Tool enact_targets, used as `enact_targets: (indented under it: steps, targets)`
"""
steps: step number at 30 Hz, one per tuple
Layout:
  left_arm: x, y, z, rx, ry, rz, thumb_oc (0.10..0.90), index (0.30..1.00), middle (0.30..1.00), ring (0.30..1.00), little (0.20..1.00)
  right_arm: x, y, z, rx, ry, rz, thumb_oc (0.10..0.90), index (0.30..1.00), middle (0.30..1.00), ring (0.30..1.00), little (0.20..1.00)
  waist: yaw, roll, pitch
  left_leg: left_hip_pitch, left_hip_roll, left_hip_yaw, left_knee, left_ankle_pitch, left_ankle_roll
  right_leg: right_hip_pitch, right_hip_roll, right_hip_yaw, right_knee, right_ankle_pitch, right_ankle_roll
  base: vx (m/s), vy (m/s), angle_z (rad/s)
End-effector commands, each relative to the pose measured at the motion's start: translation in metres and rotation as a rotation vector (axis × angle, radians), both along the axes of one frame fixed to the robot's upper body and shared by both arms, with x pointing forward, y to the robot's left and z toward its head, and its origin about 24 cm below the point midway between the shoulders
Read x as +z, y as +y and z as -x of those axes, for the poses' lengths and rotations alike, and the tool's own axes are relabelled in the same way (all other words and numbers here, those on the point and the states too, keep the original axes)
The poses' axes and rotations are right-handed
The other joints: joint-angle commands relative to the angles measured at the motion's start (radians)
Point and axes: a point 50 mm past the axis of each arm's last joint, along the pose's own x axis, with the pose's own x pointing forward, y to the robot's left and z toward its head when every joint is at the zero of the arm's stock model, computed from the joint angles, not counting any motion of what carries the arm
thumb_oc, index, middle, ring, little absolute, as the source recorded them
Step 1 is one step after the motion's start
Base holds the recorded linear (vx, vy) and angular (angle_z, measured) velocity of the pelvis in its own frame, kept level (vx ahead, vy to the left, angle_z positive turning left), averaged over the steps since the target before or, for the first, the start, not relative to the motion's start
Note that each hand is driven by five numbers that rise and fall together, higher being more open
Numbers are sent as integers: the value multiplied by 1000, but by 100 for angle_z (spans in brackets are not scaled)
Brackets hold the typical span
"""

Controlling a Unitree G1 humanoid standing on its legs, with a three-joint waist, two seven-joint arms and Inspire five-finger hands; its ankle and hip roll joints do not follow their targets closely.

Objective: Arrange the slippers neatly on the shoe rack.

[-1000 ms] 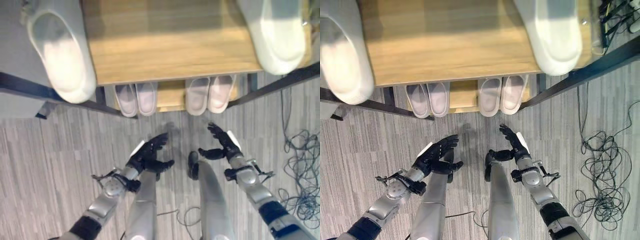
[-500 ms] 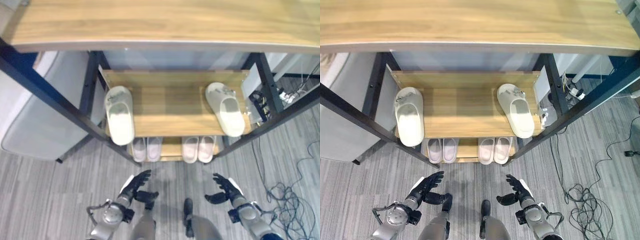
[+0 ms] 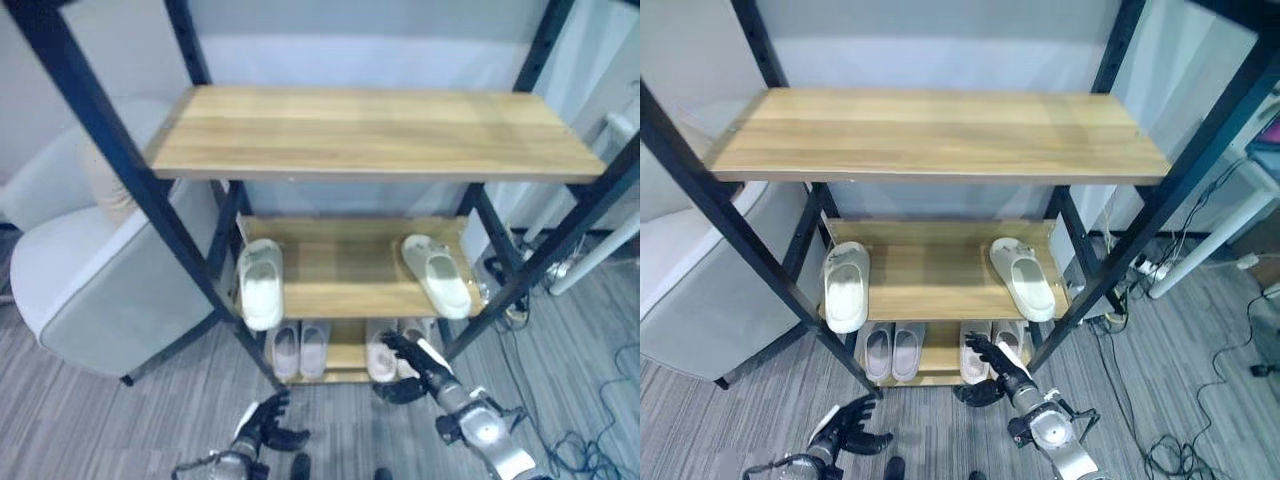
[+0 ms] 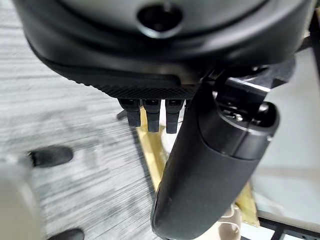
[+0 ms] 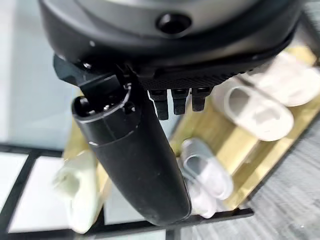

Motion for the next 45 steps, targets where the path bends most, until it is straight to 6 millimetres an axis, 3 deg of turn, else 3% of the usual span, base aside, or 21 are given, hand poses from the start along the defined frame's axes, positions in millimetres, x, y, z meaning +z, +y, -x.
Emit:
enact_targets:
  steps: [1,6,7,8,12,15,21,26,32,45]
  targets:
    - [6,-5,-23,-15,-74,-19,800,900,900,900,900,52,23,-17,82,-235,-167,800,900,900,900,900,20,7,-32,35,-9,67,-4,-70,-16,7,-19,-17,7,-54,37,0,0,0]
    - [-1,-7,-14,6,-33,-23,800,900,900,900,900,99,31,-24,142,-432,-222,800,900,900,900,900,25,5,-38,46,-6,68,-4,-75,-16,17,-18,-15,7,-59,38,0,0,0]
    - [-1,-7,-14,6,-33,-23,800,900,900,900,900,99,31,-24,142,-432,-222,800,900,900,900,900,26,5,-38,46,-6,68,-4,-75,-16,18,-18,-15,7,-59,38,0,0,0]
    - [-3,-6,-10,15,-16,-23,800,900,900,900,900,116,28,-25,141,-511,-229,800,900,900,900,900,24,6,-39,51,-5,69,-4,-77,-16,22,-19,-13,7,-59,39,0,0,0]
    - [-8,-5,1,28,25,-31,800,900,900,900,900,150,16,-28,103,-688,-202,800,900,900,900,900,24,6,-43,57,-3,72,-4,-82,-15,28,-18,-11,7,-62,39,0,0,0]
    - [-11,-3,9,34,47,-35,800,900,900,900,900,175,5,-33,87,-863,-45,800,900,900,900,900,27,4,-45,60,-1,71,-4,-85,-14,29,-17,-13,7,-65,40,0,0,0]
    - [-15,1,20,8,89,-54,800,900,900,900,900,202,-30,-54,-2,-1050,307,800,900,900,900,900,41,-6,-44,64,3,66,-4,-102,-12,34,-16,-16,7,-79,44,13,4,0]
    - [-18,5,26,0,128,-70,800,900,900,900,900,210,-58,-76,-101,-1055,478,800,900,900,900,900,61,-21,-34,53,4,60,-4,-101,-13,25,-16,-23,7,-80,46,4,4,2]
    - [-21,9,30,-47,162,-110,800,900,900,900,900,205,-89,-105,-209,-972,665,800,900,900,900,900,95,-39,-19,34,-1,51,-4,-96,-10,13,-19,-34,7,-75,49,-6,16,6]
    - [-18,16,21,-34,139,-148,800,900,900,900,900,205,-118,-134,-218,-866,1017,800,900,900,900,900,136,-73,10,-36,-11,24,-4,-75,-8,-41,-24,-57,7,-64,52,-9,11,9]
